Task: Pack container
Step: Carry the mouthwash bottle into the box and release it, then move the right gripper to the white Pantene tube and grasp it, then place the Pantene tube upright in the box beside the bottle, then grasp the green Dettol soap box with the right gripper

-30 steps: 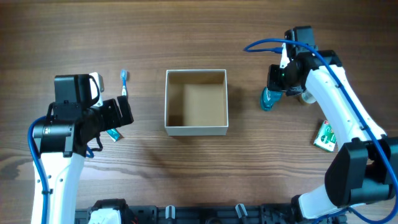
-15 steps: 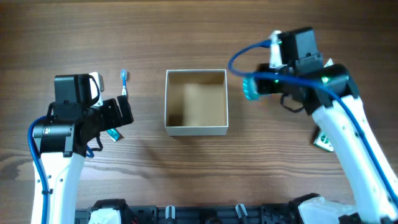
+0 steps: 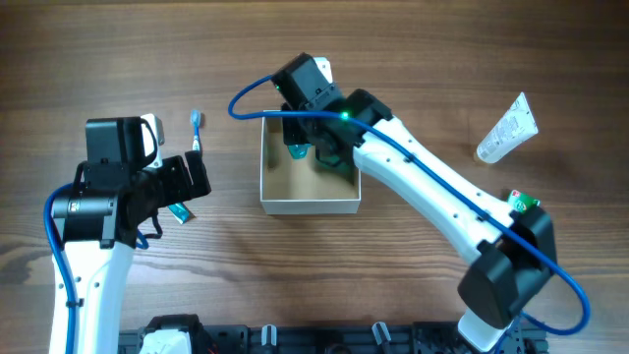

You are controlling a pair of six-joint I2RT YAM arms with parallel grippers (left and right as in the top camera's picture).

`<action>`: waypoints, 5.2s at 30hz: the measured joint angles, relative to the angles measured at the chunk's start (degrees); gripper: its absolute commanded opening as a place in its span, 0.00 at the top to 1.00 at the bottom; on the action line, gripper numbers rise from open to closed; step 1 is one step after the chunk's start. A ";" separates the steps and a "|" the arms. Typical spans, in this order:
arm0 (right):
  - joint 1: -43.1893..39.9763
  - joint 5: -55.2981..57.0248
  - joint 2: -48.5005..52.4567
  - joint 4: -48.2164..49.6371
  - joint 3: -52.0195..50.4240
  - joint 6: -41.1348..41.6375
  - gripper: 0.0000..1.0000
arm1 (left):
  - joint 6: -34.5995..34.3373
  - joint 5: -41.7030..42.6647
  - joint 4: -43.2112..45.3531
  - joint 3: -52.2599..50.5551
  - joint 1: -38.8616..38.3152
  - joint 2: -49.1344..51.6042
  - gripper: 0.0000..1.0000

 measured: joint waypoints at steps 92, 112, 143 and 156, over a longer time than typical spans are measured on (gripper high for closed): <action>-6.60 -1.73 4.31 -13.66 9.01 -3.76 0.36 | 0.00 0.00 0.00 0.00 0.00 0.00 0.00; -29.81 2.62 -23.15 -33.88 9.77 3.87 0.14 | 0.00 0.00 0.02 0.00 0.00 0.00 0.00; -66.36 -6.43 -13.14 1.46 -41.09 -18.21 0.00 | 0.00 -0.02 -0.68 0.33 0.00 0.11 0.00; -66.47 -6.60 -8.63 3.78 -42.42 -18.84 0.23 | 0.00 -0.02 -0.68 0.33 0.00 0.11 0.00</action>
